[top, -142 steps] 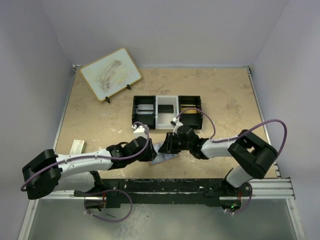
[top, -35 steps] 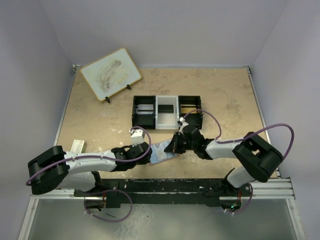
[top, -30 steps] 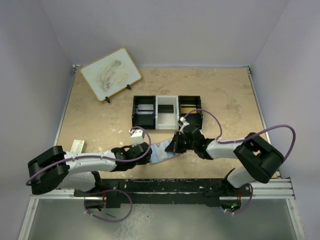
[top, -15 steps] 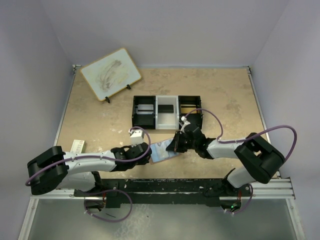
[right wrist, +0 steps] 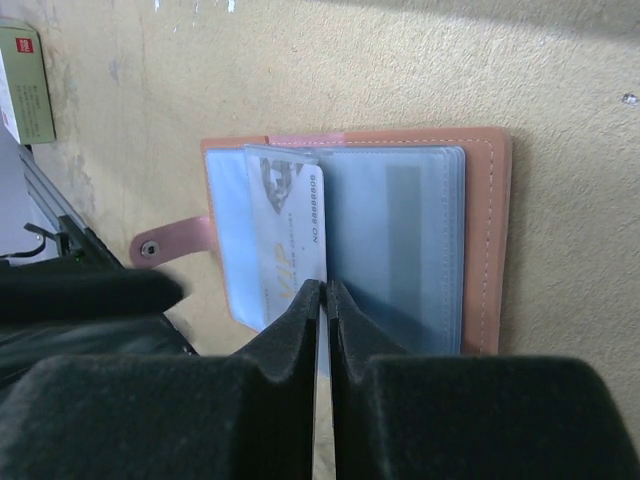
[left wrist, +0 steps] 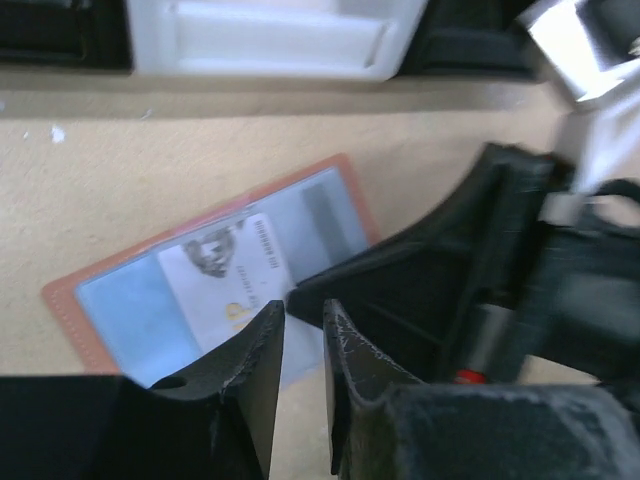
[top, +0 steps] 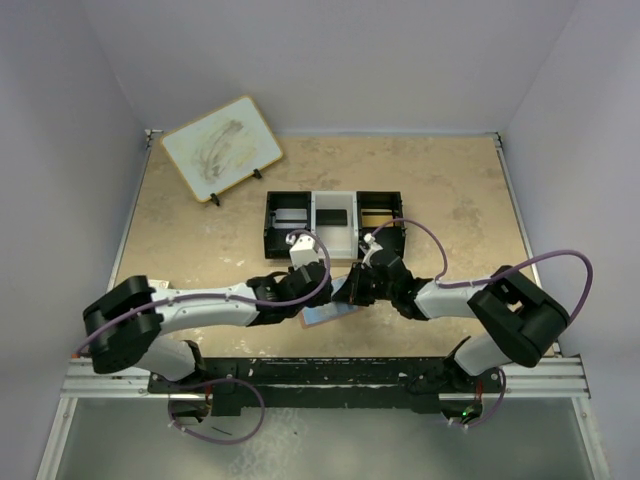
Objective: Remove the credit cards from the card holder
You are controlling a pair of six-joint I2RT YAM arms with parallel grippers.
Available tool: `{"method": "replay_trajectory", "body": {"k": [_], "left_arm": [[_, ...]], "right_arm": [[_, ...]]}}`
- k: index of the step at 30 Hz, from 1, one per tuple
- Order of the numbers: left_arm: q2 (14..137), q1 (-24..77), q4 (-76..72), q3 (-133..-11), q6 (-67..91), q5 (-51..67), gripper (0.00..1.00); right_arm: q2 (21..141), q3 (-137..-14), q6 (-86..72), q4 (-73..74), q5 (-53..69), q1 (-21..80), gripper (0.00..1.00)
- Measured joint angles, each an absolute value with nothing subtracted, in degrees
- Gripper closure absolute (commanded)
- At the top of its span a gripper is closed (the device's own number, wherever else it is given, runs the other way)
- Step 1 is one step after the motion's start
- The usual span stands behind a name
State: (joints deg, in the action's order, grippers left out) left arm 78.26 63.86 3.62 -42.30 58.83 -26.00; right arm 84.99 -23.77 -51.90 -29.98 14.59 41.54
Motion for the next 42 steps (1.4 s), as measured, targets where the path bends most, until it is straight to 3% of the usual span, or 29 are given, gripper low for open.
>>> {"method": "replay_trajectory", "body": {"k": [5, 10, 14, 17, 20, 26, 42], "left_arm": [[85.8, 63.9, 4.6, -40.7, 59.3, -27.3, 0.91], [86.5, 63.9, 5.5, -39.2, 59.6, -27.9, 0.93], [86.5, 63.9, 5.3, -38.8, 59.6, -28.3, 1.0], [86.5, 64.0, 5.3, -38.6, 59.9, -28.8, 1.0], [86.4, 64.2, 4.5, -38.0, 60.0, -29.0, 1.0], [86.1, 64.3, 3.6, -37.3, 60.1, -29.1, 1.0], [85.0, 64.3, 1.8, -35.0, 60.8, -29.9, 1.0]], "right_arm": [[85.2, -23.7, -51.9, -30.4, 14.9, 41.5, 0.92], [86.0, -23.7, -51.9, -31.4, 16.0, 41.3, 0.91], [86.3, -23.7, -52.0, -31.9, 16.3, 41.2, 0.78], [86.3, -23.7, -52.1, -32.5, 16.7, 41.2, 0.76], [86.3, -23.7, -52.1, -32.8, 16.9, 41.2, 0.79], [86.3, -23.8, -51.9, -32.3, 16.8, 41.2, 0.99], [80.4, -21.9, -50.6, -28.6, 16.0, 40.0, 1.0]]}}
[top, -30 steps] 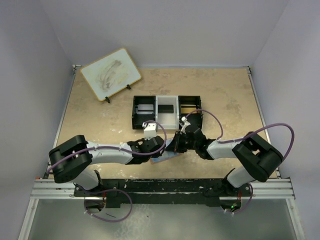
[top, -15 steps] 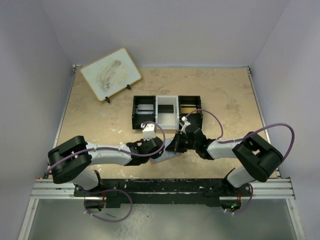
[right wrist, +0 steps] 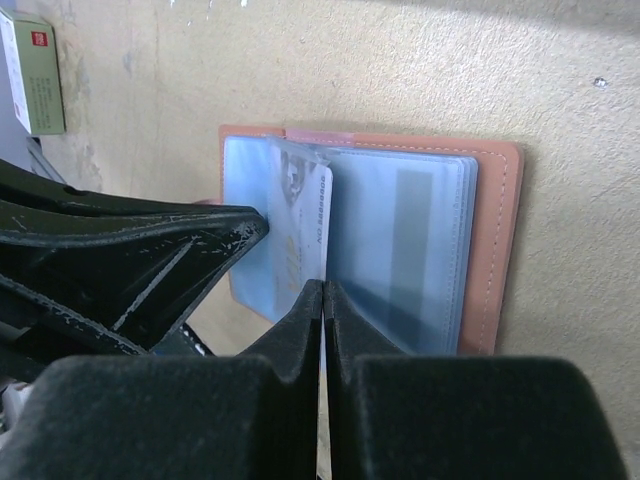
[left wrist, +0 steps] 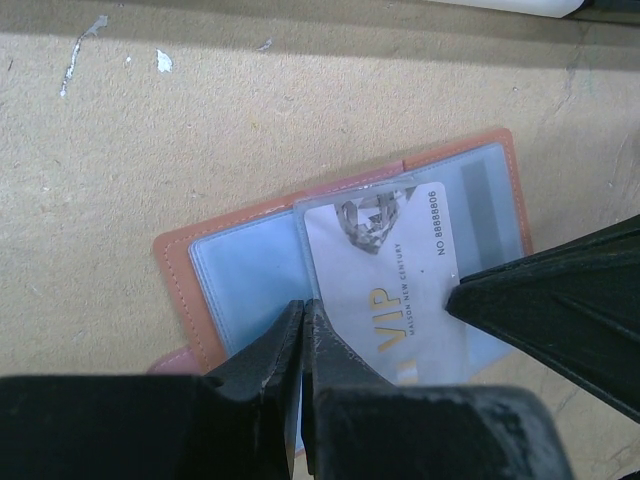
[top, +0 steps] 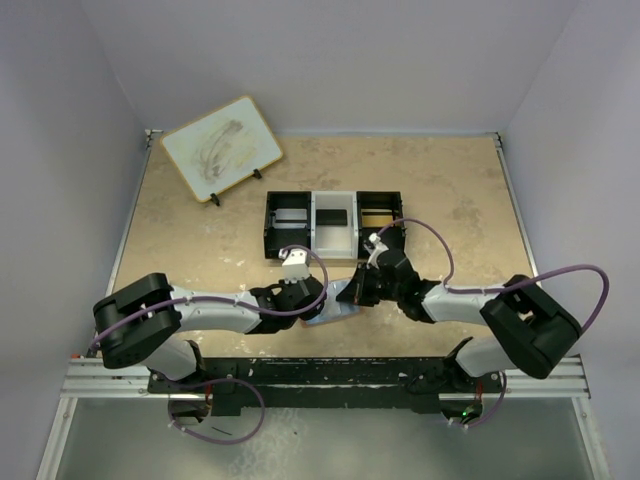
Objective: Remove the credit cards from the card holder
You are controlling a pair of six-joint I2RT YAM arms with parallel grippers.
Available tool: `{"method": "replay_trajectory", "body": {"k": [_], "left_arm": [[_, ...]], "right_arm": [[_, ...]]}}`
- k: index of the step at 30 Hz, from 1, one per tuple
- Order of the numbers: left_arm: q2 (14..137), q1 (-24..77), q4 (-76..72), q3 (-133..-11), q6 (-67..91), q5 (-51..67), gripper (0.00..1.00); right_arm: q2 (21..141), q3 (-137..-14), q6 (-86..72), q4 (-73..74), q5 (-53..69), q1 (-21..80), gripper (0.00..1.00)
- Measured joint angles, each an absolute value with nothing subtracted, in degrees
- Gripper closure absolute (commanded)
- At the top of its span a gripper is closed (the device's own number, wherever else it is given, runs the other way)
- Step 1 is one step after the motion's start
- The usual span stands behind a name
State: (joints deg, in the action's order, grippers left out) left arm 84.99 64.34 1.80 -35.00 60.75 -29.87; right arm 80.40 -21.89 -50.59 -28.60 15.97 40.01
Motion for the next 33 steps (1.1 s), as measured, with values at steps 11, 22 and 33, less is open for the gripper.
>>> {"method": "replay_trajectory", "body": {"k": [11, 22, 33], "left_arm": [[84.9, 64.3, 1.5, -34.9, 60.7, -29.8, 1.0], [84.9, 64.3, 1.4, -34.8, 60.7, -29.8, 1.0], [84.9, 64.3, 1.4, -34.8, 60.7, -29.8, 1.0]], "right_arm": [[80.1, -22.7, -46.9, -24.3, 15.5, 38.5, 0.99], [81.0, -22.7, -46.9, -28.1, 20.3, 38.1, 0.75], [87.0, -22.7, -49.6, -34.5, 23.8, 38.1, 1.0]]}}
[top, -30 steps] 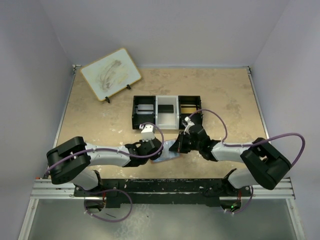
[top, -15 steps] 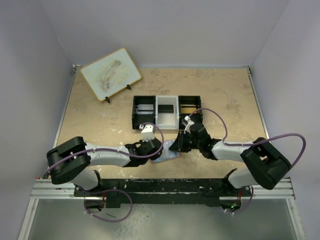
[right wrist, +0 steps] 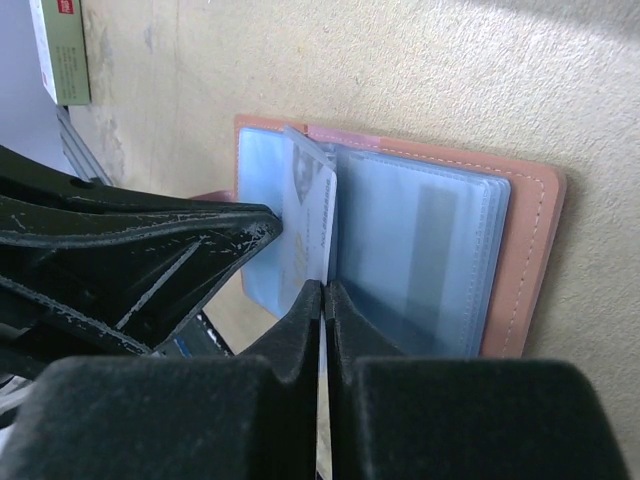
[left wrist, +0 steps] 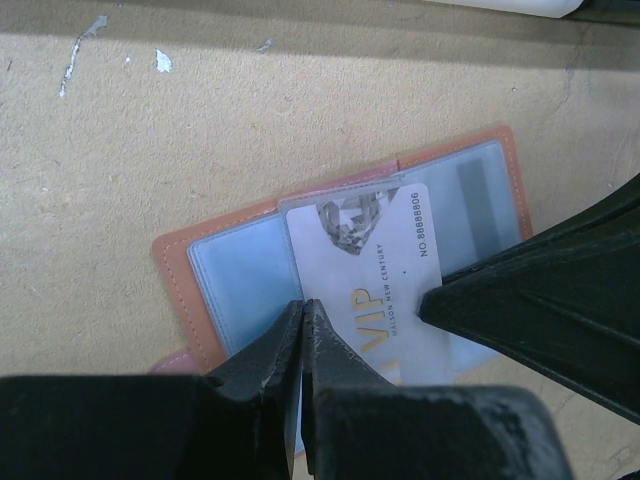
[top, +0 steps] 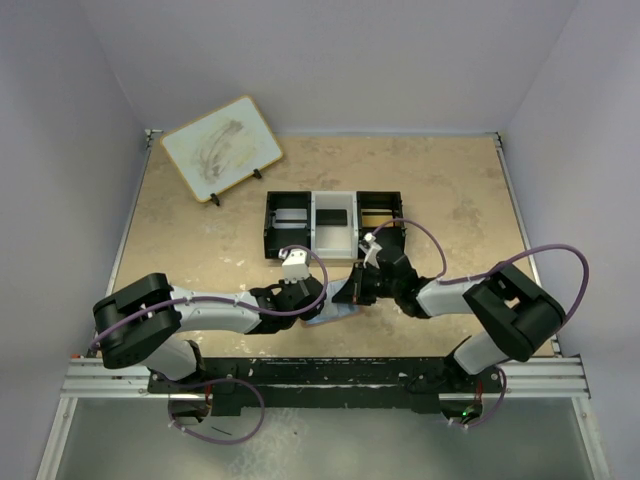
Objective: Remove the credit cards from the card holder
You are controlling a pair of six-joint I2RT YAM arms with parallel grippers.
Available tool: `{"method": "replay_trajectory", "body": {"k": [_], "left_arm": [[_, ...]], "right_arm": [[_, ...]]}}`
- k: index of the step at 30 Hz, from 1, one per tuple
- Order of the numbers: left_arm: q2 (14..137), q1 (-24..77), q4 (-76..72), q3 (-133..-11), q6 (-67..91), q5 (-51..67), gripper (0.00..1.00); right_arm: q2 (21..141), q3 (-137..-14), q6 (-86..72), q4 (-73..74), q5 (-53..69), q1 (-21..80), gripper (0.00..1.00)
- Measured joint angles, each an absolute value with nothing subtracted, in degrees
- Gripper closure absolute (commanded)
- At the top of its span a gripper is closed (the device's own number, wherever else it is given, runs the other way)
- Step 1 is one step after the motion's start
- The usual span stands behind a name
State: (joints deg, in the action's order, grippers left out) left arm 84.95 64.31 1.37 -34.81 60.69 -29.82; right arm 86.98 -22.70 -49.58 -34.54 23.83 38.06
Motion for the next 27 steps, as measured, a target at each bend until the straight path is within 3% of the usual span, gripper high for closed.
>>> {"method": "replay_trajectory", "body": {"k": [27], "left_arm": [[84.9, 64.3, 0.7, -34.8, 60.7, -29.2, 1.0]], "right_arm": [[85.1, -21.2, -42.8, -31.2, 33.3, 29.2, 0.98]]}}
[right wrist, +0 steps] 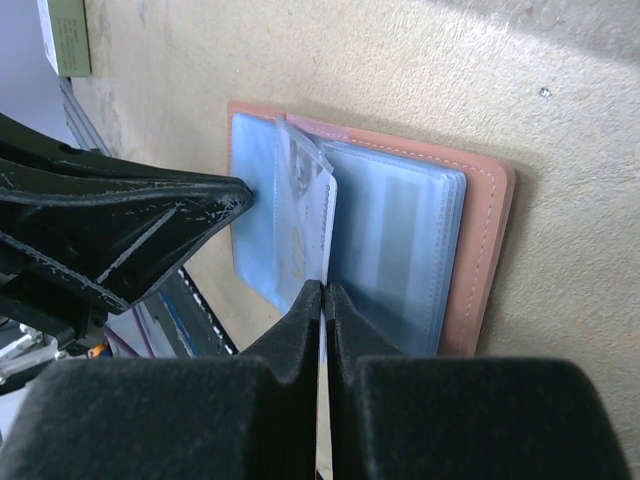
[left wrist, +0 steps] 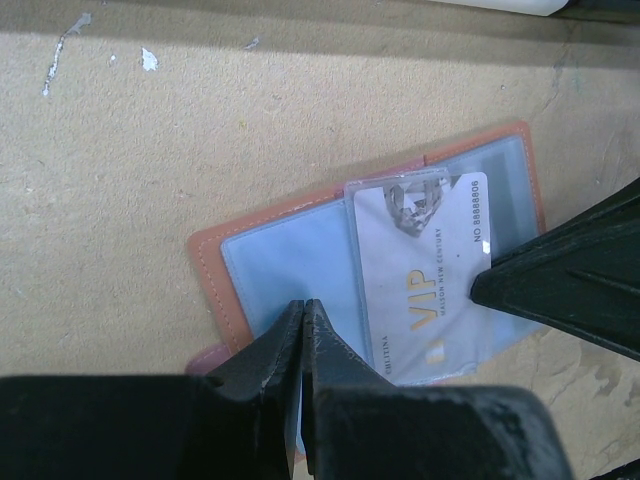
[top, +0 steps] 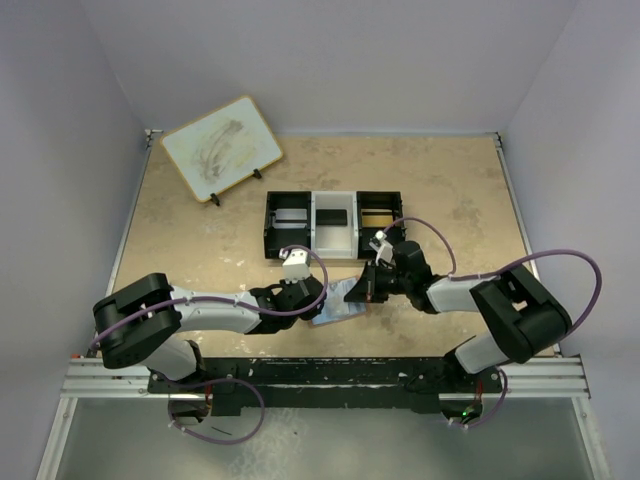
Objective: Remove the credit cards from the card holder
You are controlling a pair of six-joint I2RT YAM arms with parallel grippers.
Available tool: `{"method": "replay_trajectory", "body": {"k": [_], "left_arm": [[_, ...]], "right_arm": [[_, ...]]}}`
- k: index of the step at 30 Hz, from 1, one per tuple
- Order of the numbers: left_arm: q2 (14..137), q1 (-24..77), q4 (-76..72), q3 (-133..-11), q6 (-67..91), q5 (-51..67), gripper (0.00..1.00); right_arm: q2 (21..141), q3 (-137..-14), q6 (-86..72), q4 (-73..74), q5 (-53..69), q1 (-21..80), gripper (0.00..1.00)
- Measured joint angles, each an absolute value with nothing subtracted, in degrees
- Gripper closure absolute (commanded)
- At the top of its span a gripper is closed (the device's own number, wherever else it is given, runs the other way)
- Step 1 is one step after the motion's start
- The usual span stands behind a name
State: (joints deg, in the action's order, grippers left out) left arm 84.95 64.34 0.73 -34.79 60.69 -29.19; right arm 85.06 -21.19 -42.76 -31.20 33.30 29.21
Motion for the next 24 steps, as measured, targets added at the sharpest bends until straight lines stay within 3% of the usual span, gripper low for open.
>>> {"method": "replay_trajectory", "body": {"k": [8, 17, 24], "left_arm": [[84.5, 64.3, 0.6, -34.8, 60.2, -28.2, 1.0], [81.9, 64.7, 0.5, -36.3, 56.6, -24.2, 0.93], [90.1, 64.8, 1.6, -40.8, 55.9, -24.6, 1.0]], "right_arm": [[89.3, -21.2, -44.2, -35.2, 36.7, 28.2, 0.98], [90.1, -20.4, -46.6, -37.7, 36.8, 28.1, 0.96], [90.1, -20.2, -47.1, -38.3, 36.8, 28.1, 0.85]]}}
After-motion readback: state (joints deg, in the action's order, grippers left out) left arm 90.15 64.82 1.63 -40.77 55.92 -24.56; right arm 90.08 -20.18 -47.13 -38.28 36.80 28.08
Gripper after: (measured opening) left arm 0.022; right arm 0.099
